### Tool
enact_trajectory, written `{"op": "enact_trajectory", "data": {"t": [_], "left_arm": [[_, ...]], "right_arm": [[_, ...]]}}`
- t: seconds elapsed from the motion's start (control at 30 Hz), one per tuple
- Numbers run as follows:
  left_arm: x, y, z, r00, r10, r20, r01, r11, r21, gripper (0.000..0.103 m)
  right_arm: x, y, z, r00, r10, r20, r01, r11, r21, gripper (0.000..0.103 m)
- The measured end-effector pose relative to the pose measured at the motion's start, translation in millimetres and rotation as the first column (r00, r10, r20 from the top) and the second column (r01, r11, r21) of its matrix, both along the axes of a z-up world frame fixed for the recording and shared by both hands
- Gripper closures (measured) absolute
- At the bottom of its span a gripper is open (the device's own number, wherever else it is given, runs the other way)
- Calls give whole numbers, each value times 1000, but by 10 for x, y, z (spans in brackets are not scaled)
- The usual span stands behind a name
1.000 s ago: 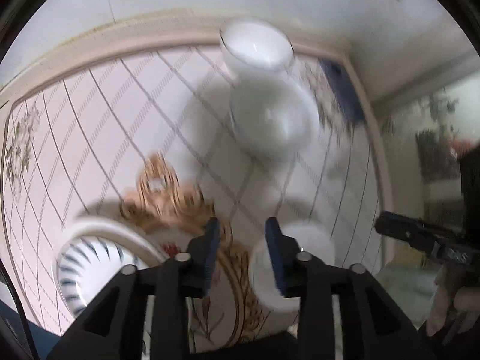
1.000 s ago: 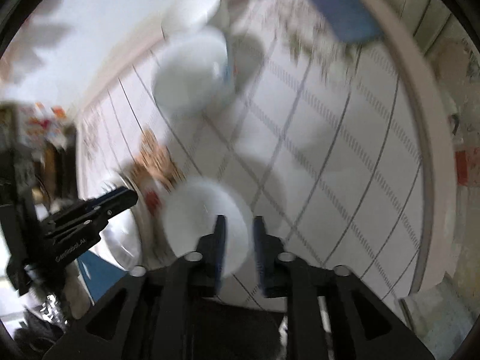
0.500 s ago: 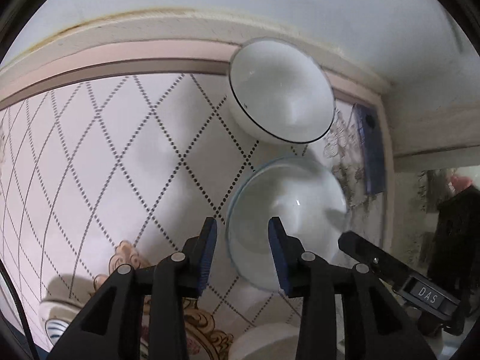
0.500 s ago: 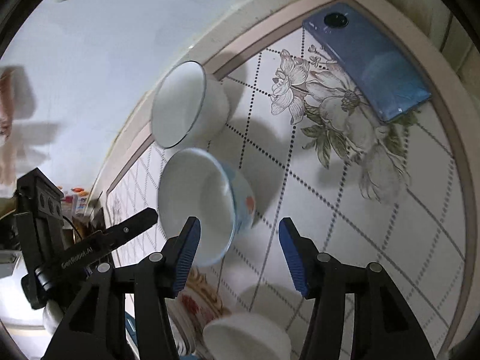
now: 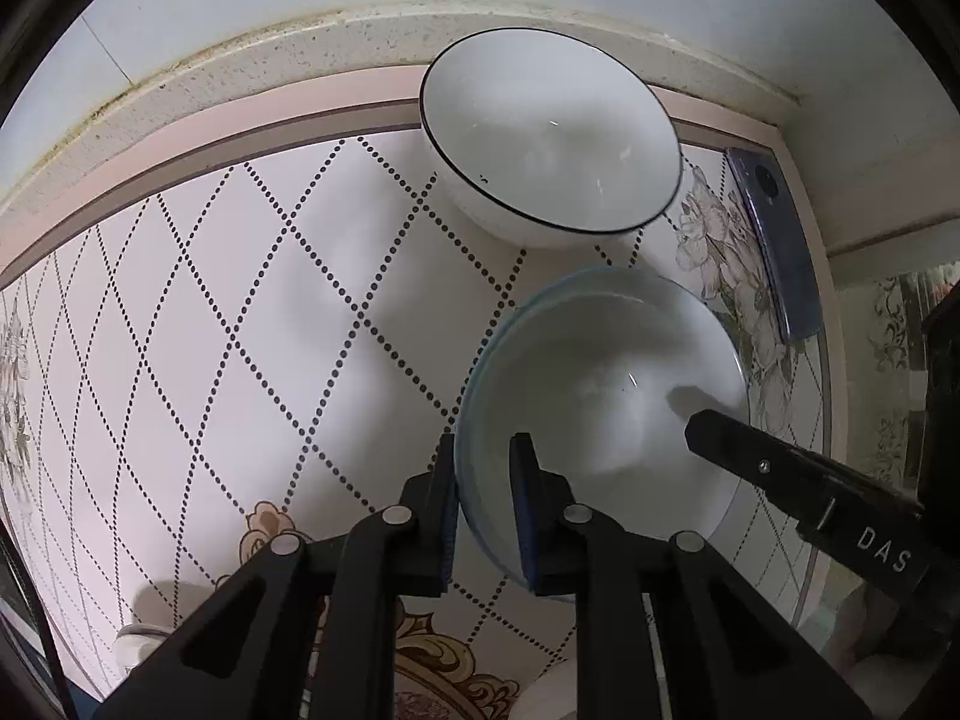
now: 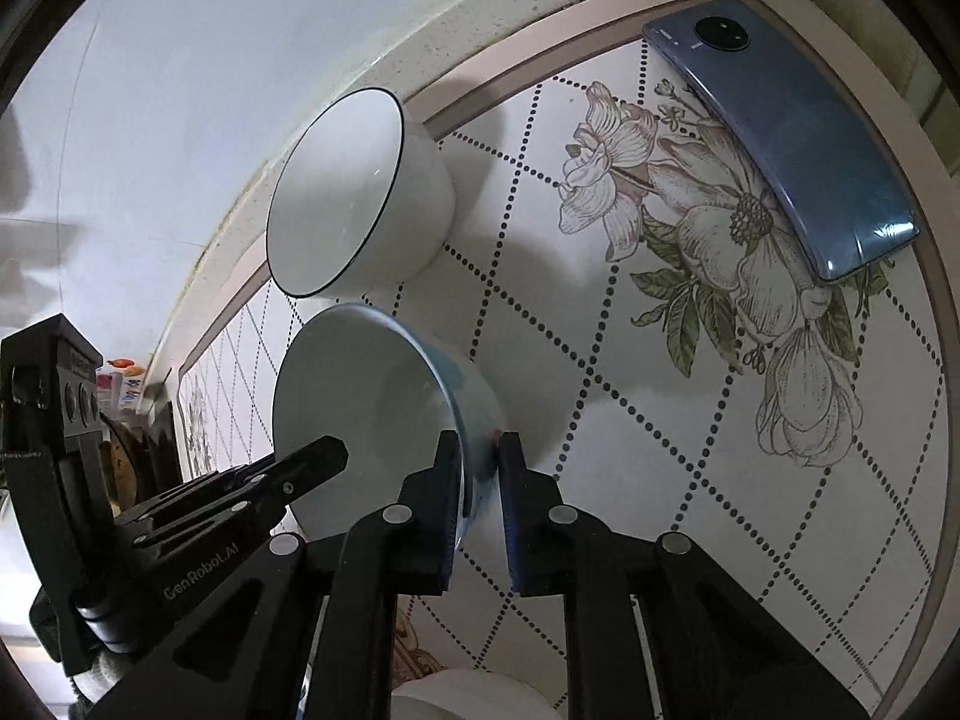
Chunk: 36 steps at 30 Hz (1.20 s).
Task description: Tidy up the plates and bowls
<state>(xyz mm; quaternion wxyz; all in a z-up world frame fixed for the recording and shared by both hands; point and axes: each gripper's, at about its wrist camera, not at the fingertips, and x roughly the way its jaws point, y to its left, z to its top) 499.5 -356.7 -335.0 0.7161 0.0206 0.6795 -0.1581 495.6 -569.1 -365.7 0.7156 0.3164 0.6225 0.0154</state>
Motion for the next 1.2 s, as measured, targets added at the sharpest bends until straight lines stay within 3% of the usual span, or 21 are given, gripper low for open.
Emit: {"op": "enact_trajectory", "data": {"t": [0.17,0.33,0.63,0.83,1.2], "left_arm": [[-100,66,188,1000,2,8,-1,1000,-26,89],[-295,81,514,998,-21,54,24,998,-52,89],[-929,219,1024,989,-100,107,110,990,-88,89],[-1332,254,985,985,-140,103,148,986,-80,89],[-1683,239,585,984,-165,72,166,986,-15,89]], "right_arm": [[-64,24,100,1000,-12,17,12,1000,1,89],[-263,63,386,999,-4,48,5,1000,-25,89],[-994,43,991,992,-16,122,23,998,-50,89],[-1517,128,1138,994,-7,113,14,998,-63,89],[-2058,297,754,1000,18,24,-16,998,-64,89]]}}
